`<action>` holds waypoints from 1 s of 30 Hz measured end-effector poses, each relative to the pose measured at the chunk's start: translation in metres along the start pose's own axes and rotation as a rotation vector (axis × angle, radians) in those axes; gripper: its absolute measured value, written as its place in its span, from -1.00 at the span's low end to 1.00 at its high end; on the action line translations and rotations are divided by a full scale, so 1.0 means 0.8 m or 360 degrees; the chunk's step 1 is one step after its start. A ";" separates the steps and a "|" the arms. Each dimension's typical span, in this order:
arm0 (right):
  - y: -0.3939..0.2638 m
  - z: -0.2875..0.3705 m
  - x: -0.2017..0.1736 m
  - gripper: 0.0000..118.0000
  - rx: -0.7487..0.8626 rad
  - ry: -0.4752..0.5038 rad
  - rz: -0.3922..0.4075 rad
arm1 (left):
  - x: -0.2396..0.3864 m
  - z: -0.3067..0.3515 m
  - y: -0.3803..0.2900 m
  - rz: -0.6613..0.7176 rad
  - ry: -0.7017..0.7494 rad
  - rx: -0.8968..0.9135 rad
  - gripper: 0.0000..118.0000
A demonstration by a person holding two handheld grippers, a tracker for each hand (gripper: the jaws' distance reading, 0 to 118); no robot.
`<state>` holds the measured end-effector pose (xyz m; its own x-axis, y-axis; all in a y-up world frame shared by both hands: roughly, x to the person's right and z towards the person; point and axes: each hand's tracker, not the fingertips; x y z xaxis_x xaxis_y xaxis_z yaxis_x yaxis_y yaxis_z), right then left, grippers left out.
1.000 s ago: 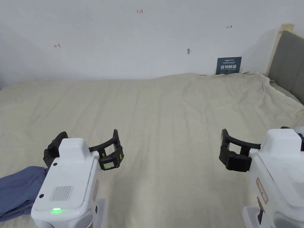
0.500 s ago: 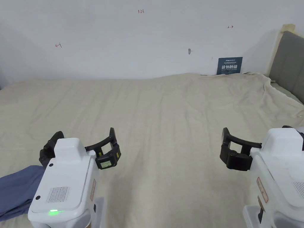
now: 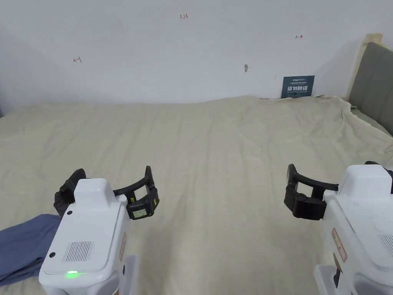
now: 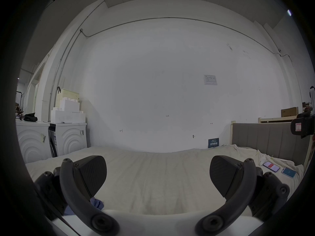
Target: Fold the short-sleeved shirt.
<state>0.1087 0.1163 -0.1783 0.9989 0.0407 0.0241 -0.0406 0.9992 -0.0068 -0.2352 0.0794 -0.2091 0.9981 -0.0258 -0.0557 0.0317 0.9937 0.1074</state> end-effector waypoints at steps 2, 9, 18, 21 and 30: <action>-0.001 -0.001 0.000 1.00 0.0002 0.0001 -0.0003 | -0.001 0.000 0.000 -0.0003 0.0002 0.0002 1.00; -0.002 -0.003 -0.002 1.00 0.0000 0.0008 0.0008 | -0.003 0.000 -0.002 0.0003 0.0005 -0.0001 1.00; -0.003 -0.004 -0.002 1.00 0.0003 0.0005 0.0009 | -0.002 0.001 -0.004 -0.0009 0.0002 0.0006 1.00; -0.002 -0.005 -0.002 1.00 0.0005 0.0007 0.0014 | -0.001 0.000 -0.005 -0.0019 0.0008 0.0002 1.00; -0.003 -0.006 -0.003 1.00 0.0007 0.0003 0.0012 | -0.002 0.000 -0.005 -0.0025 0.0013 0.0015 1.00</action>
<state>0.1061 0.1134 -0.1830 0.9986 0.0481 0.0222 -0.0480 0.9988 -0.0027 -0.2370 0.0754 -0.2096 0.9970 -0.0406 -0.0657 0.0480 0.9921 0.1155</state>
